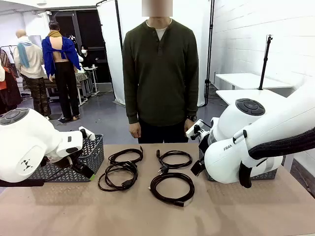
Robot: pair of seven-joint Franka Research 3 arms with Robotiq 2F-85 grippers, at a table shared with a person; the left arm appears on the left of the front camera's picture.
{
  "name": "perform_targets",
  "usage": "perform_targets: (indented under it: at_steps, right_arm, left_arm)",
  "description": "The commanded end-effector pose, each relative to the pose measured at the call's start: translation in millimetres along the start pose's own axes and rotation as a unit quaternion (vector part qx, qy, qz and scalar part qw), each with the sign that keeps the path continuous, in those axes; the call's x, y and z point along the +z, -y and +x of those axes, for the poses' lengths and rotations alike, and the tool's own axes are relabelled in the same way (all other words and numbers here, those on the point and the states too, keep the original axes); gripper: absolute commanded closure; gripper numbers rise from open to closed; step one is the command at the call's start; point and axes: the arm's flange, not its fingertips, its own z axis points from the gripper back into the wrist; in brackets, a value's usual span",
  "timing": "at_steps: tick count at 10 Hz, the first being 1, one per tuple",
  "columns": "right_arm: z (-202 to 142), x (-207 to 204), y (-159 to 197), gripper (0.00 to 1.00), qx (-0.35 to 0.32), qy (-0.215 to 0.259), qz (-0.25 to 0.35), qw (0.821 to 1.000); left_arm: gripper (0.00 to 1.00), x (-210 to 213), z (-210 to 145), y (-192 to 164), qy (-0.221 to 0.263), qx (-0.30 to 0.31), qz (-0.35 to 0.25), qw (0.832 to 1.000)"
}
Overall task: Organize the cables according to human instructions.
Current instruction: Pick up a bundle of cables and place it in the basket indicated by the human.
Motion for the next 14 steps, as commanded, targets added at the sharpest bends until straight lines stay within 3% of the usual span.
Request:
perform_targets:
  at_steps: [1, 12, 14]
  right_arm:
    - [0, 0, 0, 0.00, 0.000, 0.000, 0.000, 1.000]
    - [0, 0, 0, 0.00, 0.000, 0.000, 0.000, 1.000]
    - [3, 14, 5, 0.00, 0.007, -0.001, 0.025, 1.000]
  left_arm:
    - [0.00, 0, 0, 0, 0.000, 0.000, 0.000, 1.000]
    - [0.00, 0, 0, 1, 0.000, -0.001, 0.000, 1.000]
    - [0.00, 17, 3, -1, 0.006, -0.011, -0.008, 1.000]
